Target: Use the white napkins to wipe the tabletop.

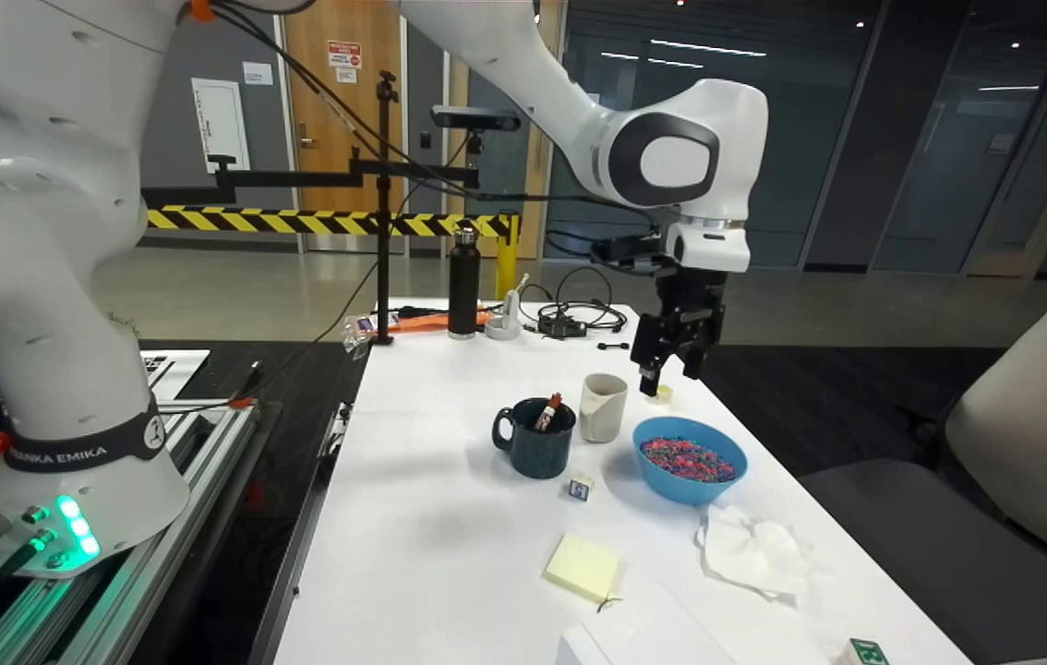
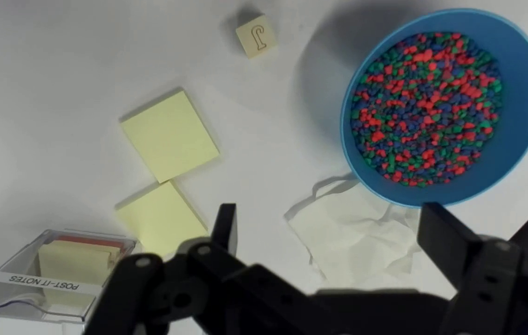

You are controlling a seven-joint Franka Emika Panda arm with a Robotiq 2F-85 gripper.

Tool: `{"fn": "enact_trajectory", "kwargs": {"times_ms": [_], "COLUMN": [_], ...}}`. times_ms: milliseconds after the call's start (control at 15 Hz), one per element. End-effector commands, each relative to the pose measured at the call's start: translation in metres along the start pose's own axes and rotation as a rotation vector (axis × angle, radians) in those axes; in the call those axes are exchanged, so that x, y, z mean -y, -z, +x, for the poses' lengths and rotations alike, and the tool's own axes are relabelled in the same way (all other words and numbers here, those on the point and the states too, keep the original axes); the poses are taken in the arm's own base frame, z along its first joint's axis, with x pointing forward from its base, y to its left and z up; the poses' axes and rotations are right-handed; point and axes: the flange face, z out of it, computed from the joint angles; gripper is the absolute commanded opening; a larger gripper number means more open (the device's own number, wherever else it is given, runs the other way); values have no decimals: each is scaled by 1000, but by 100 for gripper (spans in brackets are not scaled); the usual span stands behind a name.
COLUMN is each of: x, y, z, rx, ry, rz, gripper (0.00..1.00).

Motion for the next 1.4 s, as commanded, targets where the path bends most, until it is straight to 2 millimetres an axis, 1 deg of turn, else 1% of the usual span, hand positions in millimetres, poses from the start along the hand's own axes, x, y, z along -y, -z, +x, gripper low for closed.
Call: {"fn": "enact_trajectory", "kwargs": {"times_ms": [0,133,267,333,400,467,733,800,867,1133,1333], "x": [13,15,17,18,20,10,16,14,15,24,31], "y": [-7,-13,-19,-20,-16,-22,-20,-23,-31,-61,-81], "z": [38,57,68,71,70,66,68,66,64,67,72], "rx": [-2,0,5,7,12,-9,-9,-16,3,20,25], "ry": [-65,-99,-120,-126,-137,-101,-110,-69,25,242,320], "rz": [-13,-19,-28,-29,-19,-30,-25,-60,-80,-111,-117], "gripper": [100,100,100,100,100,100,100,100,100,100,100]}}
